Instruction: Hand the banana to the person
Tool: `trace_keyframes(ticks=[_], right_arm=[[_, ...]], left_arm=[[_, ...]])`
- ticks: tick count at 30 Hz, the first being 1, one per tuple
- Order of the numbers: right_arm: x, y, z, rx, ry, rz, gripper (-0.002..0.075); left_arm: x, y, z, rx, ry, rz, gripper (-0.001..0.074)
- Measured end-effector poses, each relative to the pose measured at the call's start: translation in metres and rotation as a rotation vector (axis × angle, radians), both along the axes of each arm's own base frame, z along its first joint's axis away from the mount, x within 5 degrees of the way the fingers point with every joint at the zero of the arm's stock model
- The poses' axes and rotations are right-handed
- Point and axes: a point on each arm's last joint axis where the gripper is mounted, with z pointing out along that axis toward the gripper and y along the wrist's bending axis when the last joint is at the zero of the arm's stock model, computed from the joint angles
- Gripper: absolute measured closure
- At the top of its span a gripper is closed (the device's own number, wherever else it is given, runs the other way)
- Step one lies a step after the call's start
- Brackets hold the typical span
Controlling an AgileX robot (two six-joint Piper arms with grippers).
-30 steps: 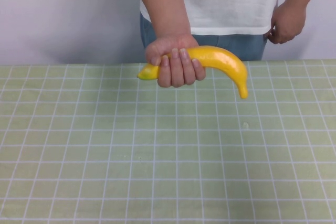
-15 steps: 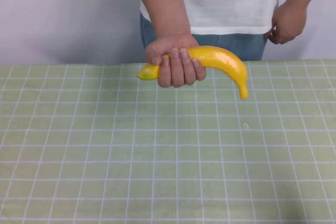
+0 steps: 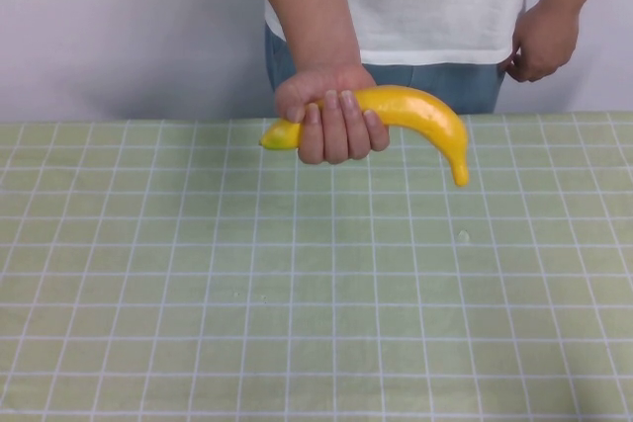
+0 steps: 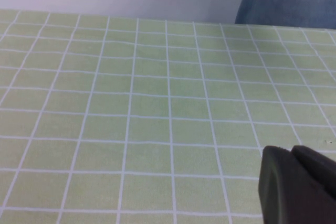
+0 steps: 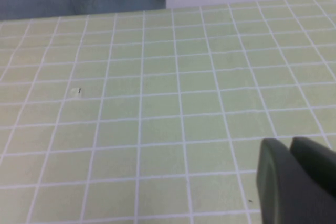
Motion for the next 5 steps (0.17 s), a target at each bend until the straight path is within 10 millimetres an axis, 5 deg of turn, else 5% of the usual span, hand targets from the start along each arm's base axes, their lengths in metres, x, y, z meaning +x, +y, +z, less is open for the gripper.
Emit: trace_keyframes(ticks=[5], right_arm=[[-0.0001, -0.0023, -0.0002, -0.009, 0.002, -0.024, 0.0733]], left_arm=[[0.0000, 0.0000, 0.0000, 0.000, 0.000, 0.000, 0.0739]])
